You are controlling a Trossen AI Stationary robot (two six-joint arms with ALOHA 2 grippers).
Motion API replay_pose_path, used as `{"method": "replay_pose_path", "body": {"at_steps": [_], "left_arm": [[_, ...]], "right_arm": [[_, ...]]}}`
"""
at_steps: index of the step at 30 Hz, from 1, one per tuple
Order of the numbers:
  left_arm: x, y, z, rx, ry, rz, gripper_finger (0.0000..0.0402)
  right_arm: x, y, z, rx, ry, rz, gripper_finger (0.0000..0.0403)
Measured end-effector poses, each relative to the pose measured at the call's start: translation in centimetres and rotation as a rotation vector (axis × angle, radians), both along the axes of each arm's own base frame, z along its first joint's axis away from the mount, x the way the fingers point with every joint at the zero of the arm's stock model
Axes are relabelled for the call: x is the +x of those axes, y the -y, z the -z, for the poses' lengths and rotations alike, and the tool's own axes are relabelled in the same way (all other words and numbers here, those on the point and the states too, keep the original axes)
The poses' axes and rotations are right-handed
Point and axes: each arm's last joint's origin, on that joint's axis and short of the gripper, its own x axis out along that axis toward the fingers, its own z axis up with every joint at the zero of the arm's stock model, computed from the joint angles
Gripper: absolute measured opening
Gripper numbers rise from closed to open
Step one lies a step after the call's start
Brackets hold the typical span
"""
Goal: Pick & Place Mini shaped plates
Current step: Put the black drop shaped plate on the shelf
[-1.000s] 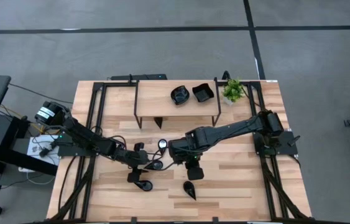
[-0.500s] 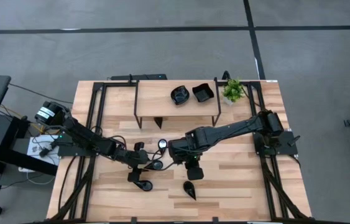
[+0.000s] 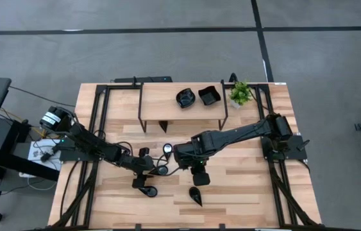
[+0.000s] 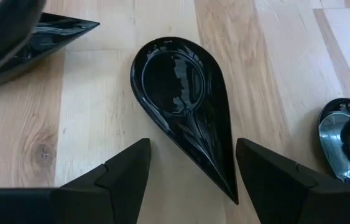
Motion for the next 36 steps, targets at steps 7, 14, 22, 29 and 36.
{"method": "replay_pose_path", "body": {"at_steps": [7,14,22,29,36], "left_arm": [[0.00,-0.02,0.01,0.011,0.003,-0.001,0.0241],[0.00,-0.07,0.04,0.021,0.004,-0.008,0.0204],[0.01,-0.11,0.05,0.025,0.006,-0.012,0.0131],[0.04,-0.05,0.03,0.015,0.007,-0.006,0.0100],[0.06,-0.01,0.00,0.007,0.011,-0.001,0.0096]], "right_arm": [[0.00,0.00,0.00,0.000,0.000,0.000,0.0077],[0.00,0.00,0.00,0.000,0.000,0.000,0.0077],[0.00,0.00,0.00,0.000,0.000,0.000,0.0077],[0.00,0.00,0.00,0.000,0.000,0.000,0.0077],[0.00,0.00,0.00,0.000,-0.001,0.001,0.0077]]}}
